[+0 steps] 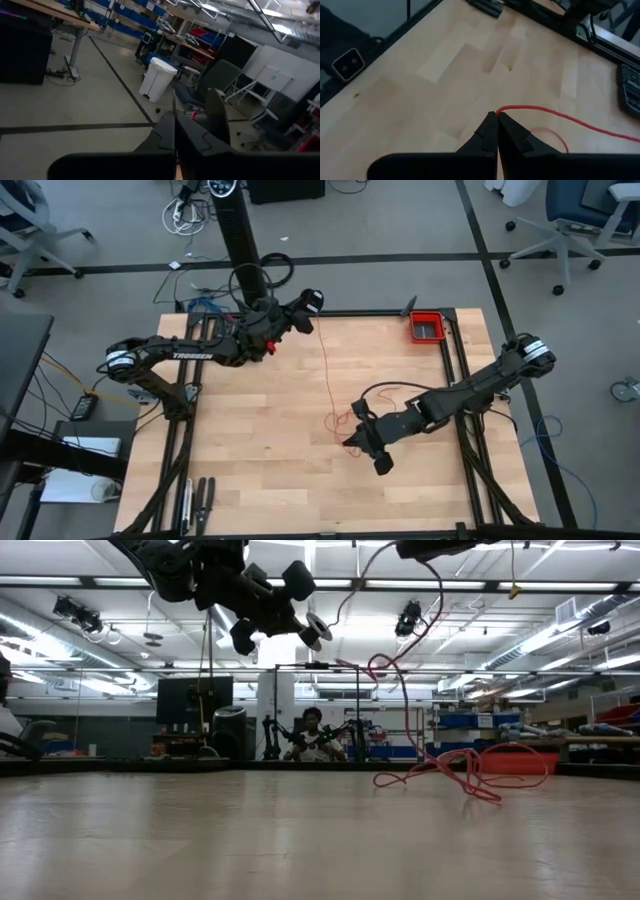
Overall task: Coil cords
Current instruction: Coil the red wire on the black spool
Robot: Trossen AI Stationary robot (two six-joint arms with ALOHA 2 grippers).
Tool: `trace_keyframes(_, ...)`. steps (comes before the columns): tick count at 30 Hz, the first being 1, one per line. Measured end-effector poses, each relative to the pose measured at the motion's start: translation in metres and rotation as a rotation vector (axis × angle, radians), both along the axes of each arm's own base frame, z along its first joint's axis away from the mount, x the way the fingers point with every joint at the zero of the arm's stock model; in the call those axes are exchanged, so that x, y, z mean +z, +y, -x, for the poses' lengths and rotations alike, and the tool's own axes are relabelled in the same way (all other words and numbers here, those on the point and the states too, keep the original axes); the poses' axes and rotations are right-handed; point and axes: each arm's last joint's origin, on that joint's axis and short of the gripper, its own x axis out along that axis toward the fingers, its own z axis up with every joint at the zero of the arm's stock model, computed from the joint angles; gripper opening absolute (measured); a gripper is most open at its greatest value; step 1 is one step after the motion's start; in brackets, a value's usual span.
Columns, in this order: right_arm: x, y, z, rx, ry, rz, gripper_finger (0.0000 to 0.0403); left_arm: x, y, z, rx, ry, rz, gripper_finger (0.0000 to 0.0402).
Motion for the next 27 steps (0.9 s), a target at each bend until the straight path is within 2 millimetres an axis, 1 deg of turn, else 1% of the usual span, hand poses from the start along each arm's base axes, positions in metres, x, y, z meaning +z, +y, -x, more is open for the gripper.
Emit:
trace_keyframes(3, -0.002, -0.001, -0.001, -0.019, 0.003, 0.005, 0.0024, 0.0, -0.002, -0.001, -0.005, 0.005, -0.004, 0.0005)
trace_keyframes(8, -0.006, 0.0, -0.004, -0.057, 0.017, -0.029, 0.0087, 0.0, -0.002, -0.001, -0.019, 0.004, -0.004, 0.0005)
trace_keyframes(10, -0.009, 0.002, -0.002, -0.052, 0.041, -0.016, 0.0108, 0.0, -0.002, -0.001, -0.037, 0.01, -0.009, 0.0005)
trace_keyframes(12, -0.01, 0.003, 0.004, -0.073, 0.077, 0.036, 0.0121, 0.0, -0.003, -0.002, -0.072, 0.021, -0.02, 0.0005)
trace_keyframes(14, -0.002, 0.005, 0.012, -0.143, 0.053, 0.118, 0.0125, 0.0, -0.004, -0.003, -0.104, 0.024, -0.023, 0.0005)
trace_keyframes(15, 0.002, 0.004, 0.017, -0.18, 0.03, 0.178, 0.0125, 0.0, -0.004, -0.003, -0.113, 0.023, -0.022, 0.0005)
trace_keyframes(17, 0.005, 0.001, 0.021, -0.262, 0.001, 0.313, 0.0121, 0.0, -0.004, -0.004, -0.131, 0.016, -0.018, 0.0005)
trace_keyframes(19, 0.001, -0.009, 0.021, -0.38, -0.009, 0.394, 0.0115, 0.001, -0.007, -0.005, -0.172, 0.005, -0.019, 0.0005)
trace_keyframes(21, 0.001, -0.024, 0.015, -0.5, -0.019, 0.358, 0.0107, 0.004, -0.013, -0.007, -0.23, 0.001, -0.057, 0.0005)
trace_keyframes(24, 0.001, -0.049, 0.009, -0.632, -0.006, 0.299, 0.0096, 0.01, -0.025, -0.011, -0.303, -0.009, -0.138, 0.0005)
trace_keyframes(27, 0.002, -0.067, 0.004, -0.733, -0.026, 0.308, 0.0084, 0.018, -0.038, -0.014, -0.379, -0.033, -0.231, 0.0005)
